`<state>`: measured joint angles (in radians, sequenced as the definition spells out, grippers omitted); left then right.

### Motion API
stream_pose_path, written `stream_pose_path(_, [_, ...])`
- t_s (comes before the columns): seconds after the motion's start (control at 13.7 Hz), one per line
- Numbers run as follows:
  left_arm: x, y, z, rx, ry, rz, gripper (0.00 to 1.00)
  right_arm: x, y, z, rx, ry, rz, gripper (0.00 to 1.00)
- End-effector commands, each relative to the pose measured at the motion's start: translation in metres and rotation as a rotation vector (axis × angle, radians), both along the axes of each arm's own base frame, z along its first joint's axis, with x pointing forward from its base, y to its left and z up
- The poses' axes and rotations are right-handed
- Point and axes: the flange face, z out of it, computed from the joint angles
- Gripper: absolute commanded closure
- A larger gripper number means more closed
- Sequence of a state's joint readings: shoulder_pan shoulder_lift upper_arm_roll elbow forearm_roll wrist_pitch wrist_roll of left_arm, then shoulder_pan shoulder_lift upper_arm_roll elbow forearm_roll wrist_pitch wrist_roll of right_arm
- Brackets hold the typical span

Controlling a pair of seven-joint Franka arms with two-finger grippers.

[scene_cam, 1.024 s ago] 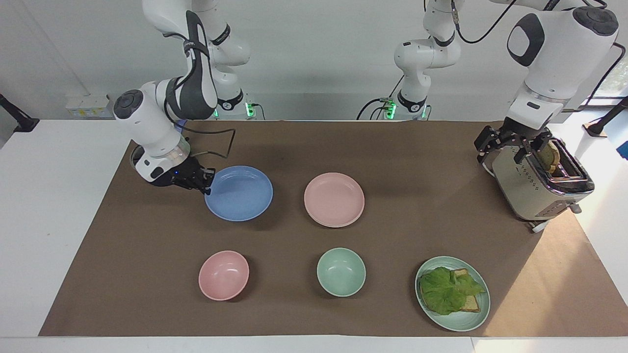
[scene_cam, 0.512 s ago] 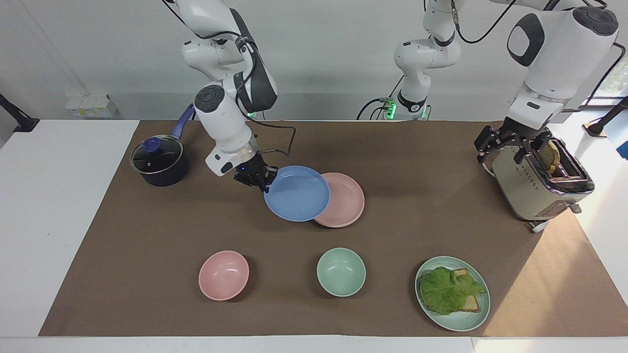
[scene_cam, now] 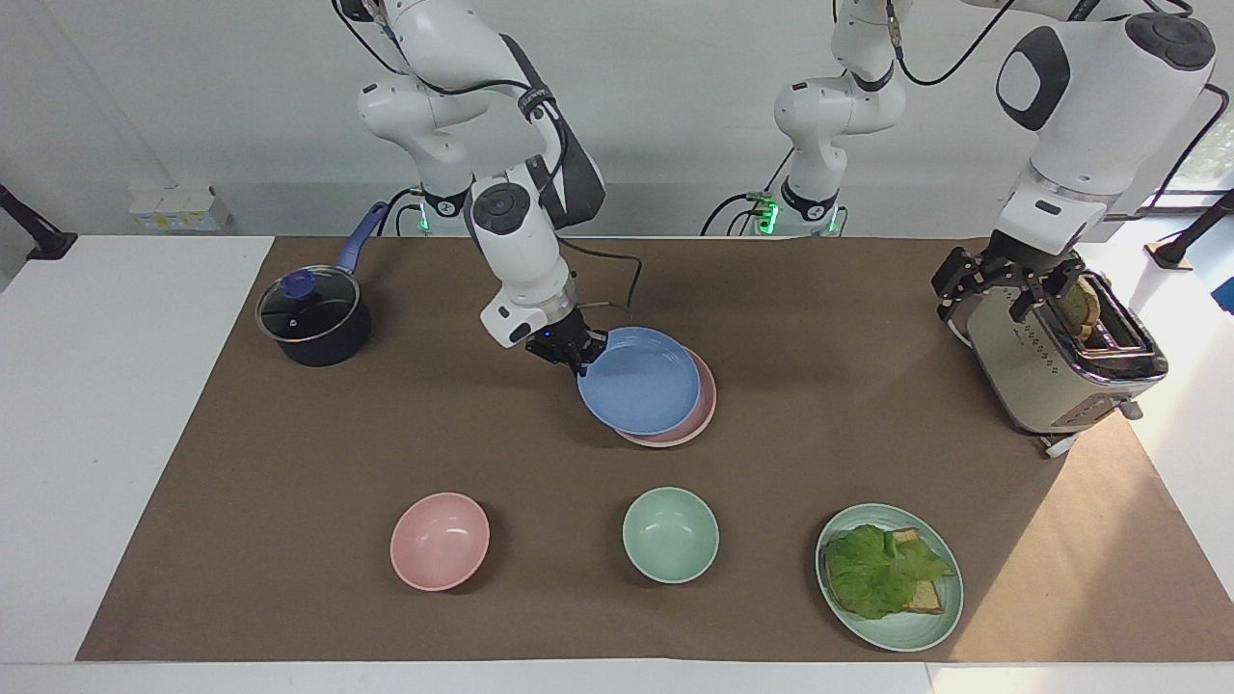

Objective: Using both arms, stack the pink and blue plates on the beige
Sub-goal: 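Carry the blue plate onto the pink plate and open the right gripper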

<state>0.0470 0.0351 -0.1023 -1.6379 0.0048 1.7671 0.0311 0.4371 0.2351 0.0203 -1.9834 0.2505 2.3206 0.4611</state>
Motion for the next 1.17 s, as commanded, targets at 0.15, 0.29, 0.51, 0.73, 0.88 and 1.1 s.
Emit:
stream_pose_path(0.15, [-0.002, 0.002, 0.002, 0.018, 0.007, -0.004, 0.0, 0.001, 0.019, -0.012, 0.044, 0.008, -0.046, 1.0])
stream_pose_path(0.29, [-0.002, 0.002, 0.002, 0.018, 0.007, -0.004, 0.0, 0.0, 0.02, -0.016, 0.04, 0.017, -0.047, 0.93])
stream_pose_path(0.51, [-0.002, 0.002, 0.003, 0.018, 0.006, -0.004, 0.0, -0.003, 0.02, -0.017, 0.06, 0.048, -0.073, 0.67])
stream_pose_path(0.73, [-0.002, 0.002, 0.003, 0.018, 0.006, -0.004, 0.0, -0.001, 0.02, -0.013, 0.062, 0.052, -0.08, 0.0])
stream_pose_path(0.88, [-0.002, 0.002, 0.003, 0.018, 0.006, -0.004, 0.0, 0.007, 0.014, 0.004, 0.058, 0.059, -0.078, 0.0])
stream_pose_path(1.1, [-0.002, 0.002, 0.002, 0.018, 0.007, -0.004, 0.0, 0.027, -0.032, 0.056, 0.038, 0.036, -0.097, 0.0])
